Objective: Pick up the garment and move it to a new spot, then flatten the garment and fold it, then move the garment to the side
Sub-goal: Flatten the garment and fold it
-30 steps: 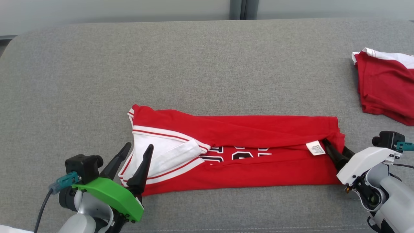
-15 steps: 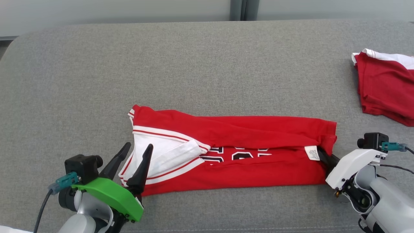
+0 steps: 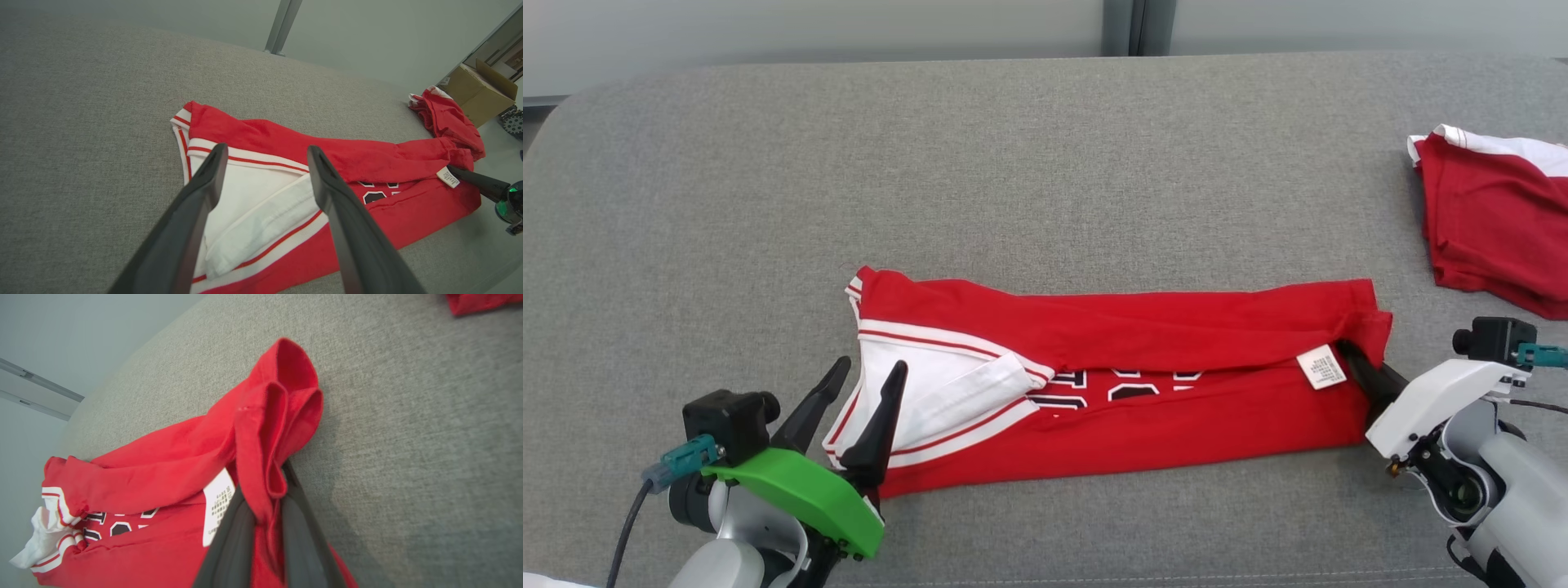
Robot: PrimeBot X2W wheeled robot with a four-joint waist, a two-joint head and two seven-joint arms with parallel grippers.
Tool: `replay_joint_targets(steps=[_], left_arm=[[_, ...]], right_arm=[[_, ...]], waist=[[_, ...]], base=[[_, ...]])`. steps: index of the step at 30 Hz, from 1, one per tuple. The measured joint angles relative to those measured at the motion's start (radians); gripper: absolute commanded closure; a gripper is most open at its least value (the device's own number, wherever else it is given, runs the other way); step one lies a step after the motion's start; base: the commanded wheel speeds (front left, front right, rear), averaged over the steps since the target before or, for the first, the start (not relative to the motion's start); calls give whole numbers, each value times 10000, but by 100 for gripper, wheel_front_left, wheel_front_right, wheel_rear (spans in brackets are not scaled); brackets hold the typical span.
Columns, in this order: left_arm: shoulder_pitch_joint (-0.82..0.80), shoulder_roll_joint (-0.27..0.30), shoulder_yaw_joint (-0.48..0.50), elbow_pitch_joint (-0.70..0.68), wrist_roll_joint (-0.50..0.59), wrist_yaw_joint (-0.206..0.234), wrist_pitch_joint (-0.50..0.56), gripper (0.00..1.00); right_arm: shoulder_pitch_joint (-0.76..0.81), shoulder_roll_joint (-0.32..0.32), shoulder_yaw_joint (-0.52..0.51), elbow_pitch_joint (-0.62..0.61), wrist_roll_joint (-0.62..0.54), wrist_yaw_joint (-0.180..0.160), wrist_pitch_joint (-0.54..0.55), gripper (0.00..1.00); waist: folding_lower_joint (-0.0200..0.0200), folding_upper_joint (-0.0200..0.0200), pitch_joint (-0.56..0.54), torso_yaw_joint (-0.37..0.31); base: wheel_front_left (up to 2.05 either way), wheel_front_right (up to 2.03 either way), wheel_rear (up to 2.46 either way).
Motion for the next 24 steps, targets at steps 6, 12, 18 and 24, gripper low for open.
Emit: replay_joint_targets(steps=[6, 12, 18, 24], left_arm=[[2, 0, 2, -21, -2, 10, -38, 0], [8, -12, -2, -69, -2, 10, -38, 0], [8, -59, -58, -71, -2, 8, -38, 0], [7, -61, 23, -73, -2, 8, -69, 0]], right_arm=[[-2, -343, -136, -414, 29, 0, -127, 100], [-60, -568, -82, -1289, 35, 0, -213, 100], [-190, -591, 155, -2397, -35, 0, -431, 100], [-189, -543, 729, -3402, -198, 0, -456, 100]], waist=[[0, 0, -40, -23], [0, 0, -53, 1], [0, 0, -78, 201], [0, 0, -152, 549]], base=[[0, 0, 0], [0, 0, 0], [0, 0, 0], [0, 0, 0]])
